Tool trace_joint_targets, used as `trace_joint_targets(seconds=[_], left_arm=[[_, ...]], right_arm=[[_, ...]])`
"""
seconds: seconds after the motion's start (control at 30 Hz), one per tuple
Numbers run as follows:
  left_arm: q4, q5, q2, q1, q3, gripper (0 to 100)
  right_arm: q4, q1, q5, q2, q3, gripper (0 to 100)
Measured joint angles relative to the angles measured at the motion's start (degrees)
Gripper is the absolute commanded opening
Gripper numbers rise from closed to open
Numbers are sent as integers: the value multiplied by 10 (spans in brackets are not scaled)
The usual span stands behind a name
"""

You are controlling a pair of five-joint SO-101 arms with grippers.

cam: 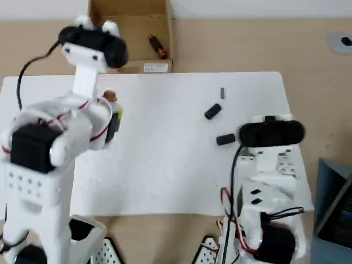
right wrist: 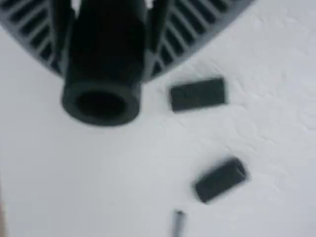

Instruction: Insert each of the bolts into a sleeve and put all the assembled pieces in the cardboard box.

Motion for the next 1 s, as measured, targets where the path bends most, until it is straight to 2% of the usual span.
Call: trace_joint_targets(seconds=[0.23,0.43,0.57,0.73,1.0], left_arm=[[-137,47,-149,0,225,0],[-272,97,-316,0,430,0],[-328,120,-434,0,542,1],[-354,156,-569,0,629,1],[-354,244,-687,0,672,1]], right_arm=[[-54,-95,-5,-87,99,9],[-74,-146,-5,-90,149,9],[-75,-165,-5,-90,154,9],[-75,-203,-5,-90,161,9],[-77,-273,-5,-90,181,9]])
